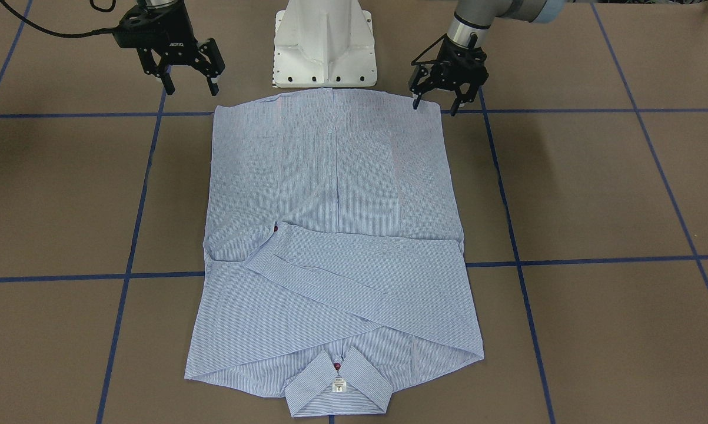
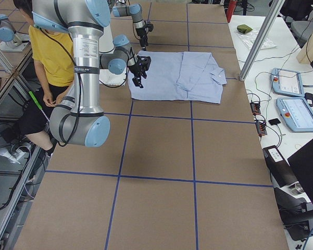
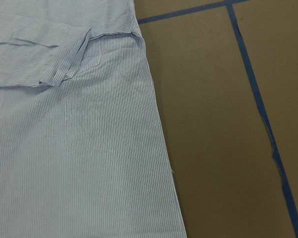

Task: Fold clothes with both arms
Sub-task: 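Align both grippers at the hem corners and close on the fabric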

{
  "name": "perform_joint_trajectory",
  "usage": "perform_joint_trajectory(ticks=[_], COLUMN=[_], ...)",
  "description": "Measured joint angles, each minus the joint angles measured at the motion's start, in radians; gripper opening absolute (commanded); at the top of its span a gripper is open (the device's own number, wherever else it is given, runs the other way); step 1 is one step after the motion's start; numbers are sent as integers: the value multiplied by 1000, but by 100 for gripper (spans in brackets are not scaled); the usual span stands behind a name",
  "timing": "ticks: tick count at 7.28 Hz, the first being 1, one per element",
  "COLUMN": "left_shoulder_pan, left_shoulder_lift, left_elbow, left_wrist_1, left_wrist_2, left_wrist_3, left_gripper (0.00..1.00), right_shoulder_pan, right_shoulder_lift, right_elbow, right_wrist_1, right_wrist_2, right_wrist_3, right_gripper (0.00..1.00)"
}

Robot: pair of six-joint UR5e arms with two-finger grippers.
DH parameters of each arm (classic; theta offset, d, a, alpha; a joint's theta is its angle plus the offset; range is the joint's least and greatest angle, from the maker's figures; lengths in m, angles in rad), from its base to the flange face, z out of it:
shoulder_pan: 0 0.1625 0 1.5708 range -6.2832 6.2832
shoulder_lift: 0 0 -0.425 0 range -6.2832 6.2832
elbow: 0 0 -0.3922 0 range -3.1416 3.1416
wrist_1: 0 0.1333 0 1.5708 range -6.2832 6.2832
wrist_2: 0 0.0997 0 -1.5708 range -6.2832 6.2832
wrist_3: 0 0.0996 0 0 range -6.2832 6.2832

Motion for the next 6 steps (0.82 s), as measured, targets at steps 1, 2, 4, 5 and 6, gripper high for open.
perform_joint_trajectory(ticks=[1, 2, 4, 5, 6], left_shoulder_pan=[20, 38, 56, 59, 59], left_shoulder_lift=[13, 19, 20, 19, 19], left_elbow=[3, 7, 10, 11, 12], left_wrist_1=[2, 6, 14, 15, 15], left_wrist_2=[2, 3, 4, 3, 2], left_wrist_3=[-14, -20, -23, -24, -24], left_gripper=[86, 68, 57, 57, 57], right_shoulder_pan=[-2, -5, -8, -9, -10], right_shoulder_lift=[0, 0, 0, 0, 0], right_elbow=[0, 0, 0, 0, 0], right_wrist_1=[0, 0, 0, 0, 0], right_wrist_2=[-2, -3, -5, -5, -6], right_wrist_3=[0, 1, 1, 1, 1], right_gripper=[100, 100, 100, 100, 100])
